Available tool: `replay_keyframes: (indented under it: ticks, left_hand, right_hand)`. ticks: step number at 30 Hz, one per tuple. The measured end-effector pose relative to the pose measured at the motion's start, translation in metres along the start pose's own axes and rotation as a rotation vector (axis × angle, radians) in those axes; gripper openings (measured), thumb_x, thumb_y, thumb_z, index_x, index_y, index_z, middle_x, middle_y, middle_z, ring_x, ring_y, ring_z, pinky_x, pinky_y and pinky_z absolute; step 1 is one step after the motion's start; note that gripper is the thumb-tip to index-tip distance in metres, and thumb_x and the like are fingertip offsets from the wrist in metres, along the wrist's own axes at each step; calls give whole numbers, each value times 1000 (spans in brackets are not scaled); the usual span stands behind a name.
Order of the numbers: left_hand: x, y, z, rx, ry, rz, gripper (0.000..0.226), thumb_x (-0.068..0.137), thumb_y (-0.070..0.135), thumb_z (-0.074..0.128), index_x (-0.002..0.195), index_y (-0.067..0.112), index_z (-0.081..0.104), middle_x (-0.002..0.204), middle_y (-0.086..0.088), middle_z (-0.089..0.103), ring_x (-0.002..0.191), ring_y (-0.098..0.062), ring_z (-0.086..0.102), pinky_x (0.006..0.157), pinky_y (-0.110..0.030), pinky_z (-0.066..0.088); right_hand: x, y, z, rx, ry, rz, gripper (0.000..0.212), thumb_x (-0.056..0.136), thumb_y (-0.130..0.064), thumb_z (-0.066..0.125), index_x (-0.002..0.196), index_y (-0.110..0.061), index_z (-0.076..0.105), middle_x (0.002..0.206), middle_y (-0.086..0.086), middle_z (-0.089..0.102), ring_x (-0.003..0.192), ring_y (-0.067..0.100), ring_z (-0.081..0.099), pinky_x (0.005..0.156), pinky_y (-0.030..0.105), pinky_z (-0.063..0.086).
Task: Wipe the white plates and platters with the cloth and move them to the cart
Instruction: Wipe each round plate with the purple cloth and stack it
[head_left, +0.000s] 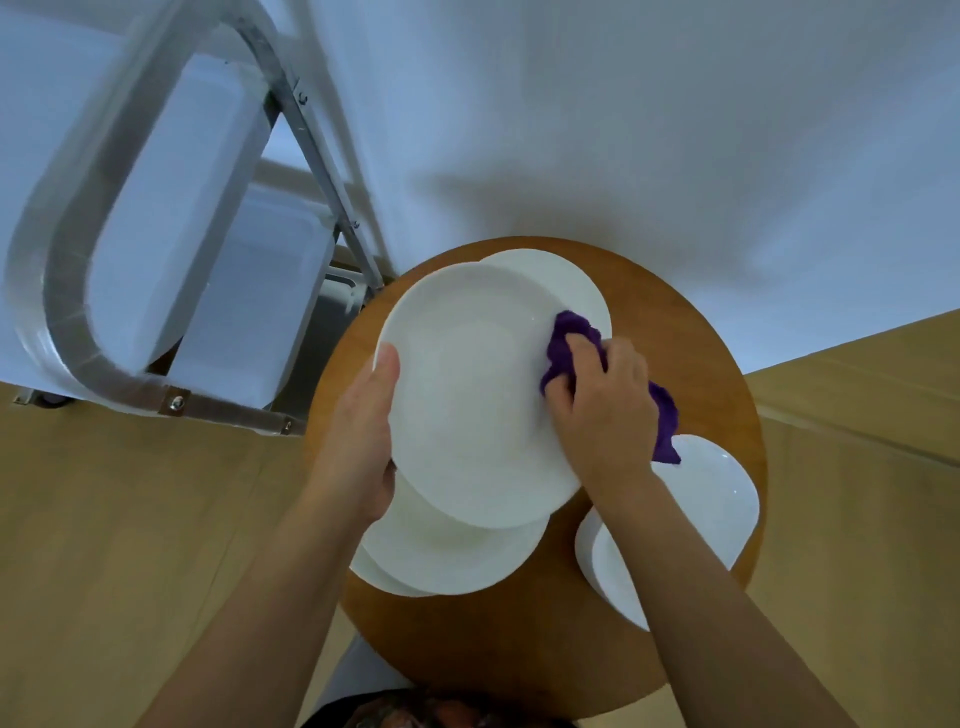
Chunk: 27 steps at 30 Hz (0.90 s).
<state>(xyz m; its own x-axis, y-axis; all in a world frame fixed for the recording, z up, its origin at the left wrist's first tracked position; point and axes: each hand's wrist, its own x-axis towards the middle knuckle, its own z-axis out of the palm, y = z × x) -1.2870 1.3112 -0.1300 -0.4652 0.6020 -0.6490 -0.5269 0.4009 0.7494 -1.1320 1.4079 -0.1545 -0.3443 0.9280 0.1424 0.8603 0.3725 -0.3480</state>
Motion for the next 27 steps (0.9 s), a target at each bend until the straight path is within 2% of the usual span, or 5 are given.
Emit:
replay_keyframes:
  ticks: [5, 9, 14, 17, 27]
  left_hand:
    - [35, 5, 11, 12, 8, -43, 37, 92, 58, 36, 116, 38, 56, 106, 8, 67, 99, -17, 63, 67, -31, 53]
    - [76, 19, 17, -7, -91, -41, 50, 94, 58, 33, 133, 33, 50, 121, 7, 65, 110, -19, 62, 75, -35, 57]
    - [104, 25, 44, 43, -158, -189, 40, 93, 58, 40, 121, 35, 58, 124, -1, 63, 110, -30, 60, 88, -54, 51]
    - [119, 15, 50, 720, -15, 165, 39, 101, 44, 27, 120, 24, 55, 104, 7, 58, 100, -15, 51, 75, -22, 47]
    - [179, -31, 38, 1148, 80, 275, 52, 102, 42, 18, 147, 18, 30, 130, -16, 50, 119, -31, 43, 105, -44, 28]
  right_hand:
    - [24, 27, 2, 127, 121, 426, 42, 92, -35, 54, 127, -11, 49, 119, 14, 53, 100, 19, 48, 72, 27, 38]
    - [39, 55, 5, 293, -234, 693, 72, 80, -71, 47, 134, -25, 39, 137, 9, 37, 117, 27, 46, 85, 33, 41]
    - [47, 65, 20, 706, -430, 680, 13, 88, -34, 61, 91, -21, 62, 87, -6, 64, 84, 14, 62, 58, 18, 43]
    - [57, 74, 25, 582, -442, 633, 28, 91, -32, 56, 110, -13, 61, 87, -9, 61, 83, 13, 59, 59, 19, 41]
    - [81, 77, 49, 27, -636, 564, 50, 95, -49, 38, 123, -10, 50, 120, 13, 53, 90, 24, 51, 78, 36, 45]
